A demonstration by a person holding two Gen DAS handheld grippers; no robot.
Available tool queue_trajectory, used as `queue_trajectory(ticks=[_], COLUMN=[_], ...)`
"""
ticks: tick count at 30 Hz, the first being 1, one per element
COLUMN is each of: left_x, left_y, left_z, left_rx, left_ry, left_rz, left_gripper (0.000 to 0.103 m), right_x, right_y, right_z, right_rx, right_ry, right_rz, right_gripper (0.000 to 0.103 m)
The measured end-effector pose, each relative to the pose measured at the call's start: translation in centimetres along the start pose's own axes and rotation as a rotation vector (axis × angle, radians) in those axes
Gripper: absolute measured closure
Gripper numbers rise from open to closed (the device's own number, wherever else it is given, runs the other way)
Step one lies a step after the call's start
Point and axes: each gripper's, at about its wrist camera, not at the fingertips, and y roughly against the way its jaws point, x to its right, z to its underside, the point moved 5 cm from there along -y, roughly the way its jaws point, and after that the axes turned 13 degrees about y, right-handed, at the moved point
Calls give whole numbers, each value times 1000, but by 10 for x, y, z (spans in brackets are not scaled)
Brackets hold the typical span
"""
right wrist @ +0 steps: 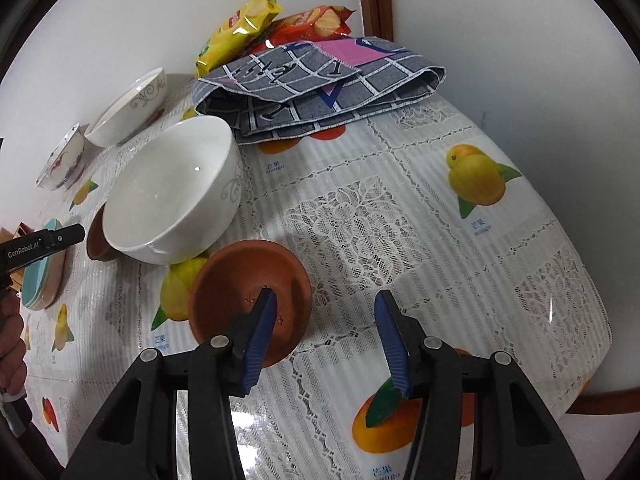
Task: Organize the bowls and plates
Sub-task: 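Move left gripper to the dark brown bowl while right gripper moves to the terracotta bowl, then close left gripper on dark brown bowl rim while right gripper closes on terracotta bowl rim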
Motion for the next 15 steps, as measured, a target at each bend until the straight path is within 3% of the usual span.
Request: queue_trajectory(ticks=[3,15], left_x=[2,-1], left_y=[-7,-29], left_z=[-1,-4], left_rx=[-13,-49], left_ry=[-3,29], left_rz=[2,18], left_gripper=[72,72], right_x=[0,-4], right_y=[-7,-14], right_z=[2,1], right_rx=[-17,11], right_ry=[1,26], right_rz=[-12,16], right_gripper=[59,59])
